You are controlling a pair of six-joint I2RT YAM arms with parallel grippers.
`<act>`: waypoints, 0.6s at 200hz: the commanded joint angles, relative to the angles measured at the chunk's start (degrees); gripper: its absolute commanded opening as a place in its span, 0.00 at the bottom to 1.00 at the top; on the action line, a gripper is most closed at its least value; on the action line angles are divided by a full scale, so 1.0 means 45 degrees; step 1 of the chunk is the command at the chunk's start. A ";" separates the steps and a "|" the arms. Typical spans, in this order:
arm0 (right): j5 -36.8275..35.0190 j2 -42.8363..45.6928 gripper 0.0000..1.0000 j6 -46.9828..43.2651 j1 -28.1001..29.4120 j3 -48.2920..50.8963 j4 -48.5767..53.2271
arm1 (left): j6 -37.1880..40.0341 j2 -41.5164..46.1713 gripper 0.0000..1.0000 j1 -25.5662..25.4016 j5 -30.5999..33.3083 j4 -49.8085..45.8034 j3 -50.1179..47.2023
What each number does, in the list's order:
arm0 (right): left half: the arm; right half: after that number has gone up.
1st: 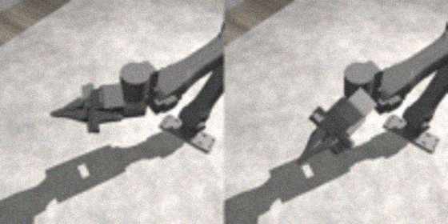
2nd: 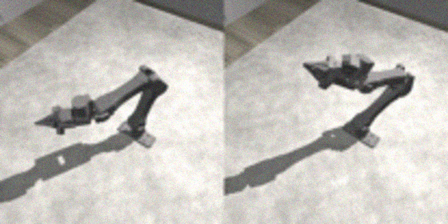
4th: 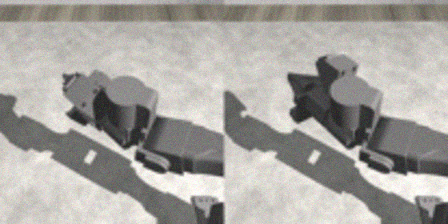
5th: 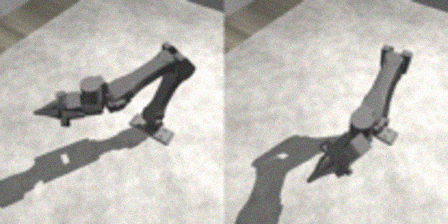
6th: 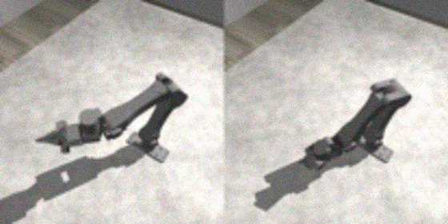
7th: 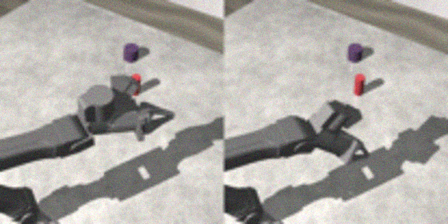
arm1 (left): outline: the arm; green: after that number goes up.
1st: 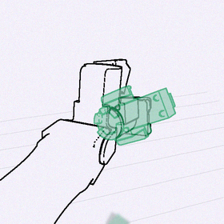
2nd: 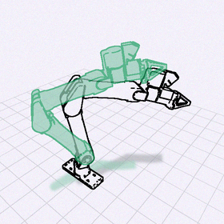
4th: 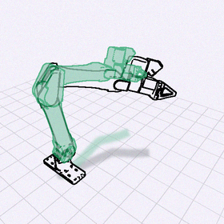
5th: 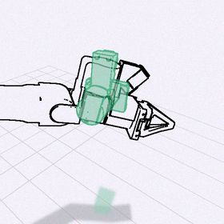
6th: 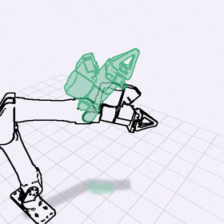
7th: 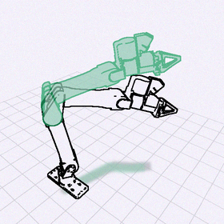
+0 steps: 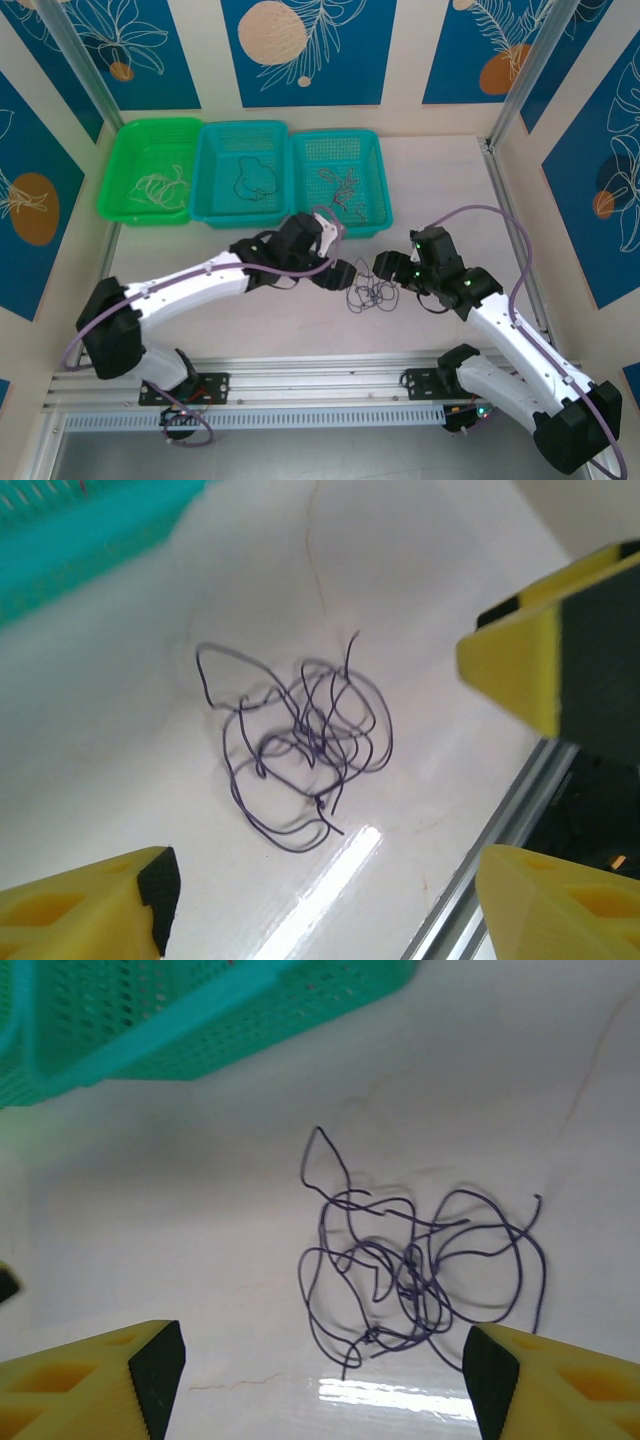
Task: Untangle the cables
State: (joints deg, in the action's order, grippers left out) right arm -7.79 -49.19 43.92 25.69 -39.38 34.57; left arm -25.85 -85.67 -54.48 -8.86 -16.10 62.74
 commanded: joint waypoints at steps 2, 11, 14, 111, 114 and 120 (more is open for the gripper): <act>0.0585 0.0108 0.76 0.0408 -0.0254 0.0452 -0.0090 | -0.0503 -0.0764 0.69 -0.0232 0.0301 0.1936 -0.0485; 0.0669 0.0081 0.76 0.0470 -0.0309 0.0602 -0.0175 | -0.0554 -0.1249 0.66 -0.0309 0.0451 0.1947 -0.0561; 0.0695 0.0073 0.76 0.0498 -0.0327 0.0644 -0.0205 | -0.0564 -0.1406 0.65 -0.0329 0.0479 0.1938 -0.0546; 0.1204 -0.0771 0.75 0.0444 -0.0468 0.0760 -0.0603 | -0.0924 -0.4682 0.40 -0.0511 0.1472 0.2877 -0.0262; 0.1204 -0.0793 0.75 0.0453 -0.0467 0.0749 -0.0608 | -0.0935 -0.4758 0.40 -0.0501 0.1478 0.2879 -0.0252; 0.1204 -0.0793 0.75 0.0454 -0.0475 0.0771 -0.0640 | -0.0975 -0.4897 0.39 -0.0516 0.1500 0.2893 -0.0257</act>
State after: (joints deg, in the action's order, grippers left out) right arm -4.03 -52.36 45.45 23.97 -35.88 32.34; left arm -29.69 -105.45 -56.29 -3.29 -3.99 59.70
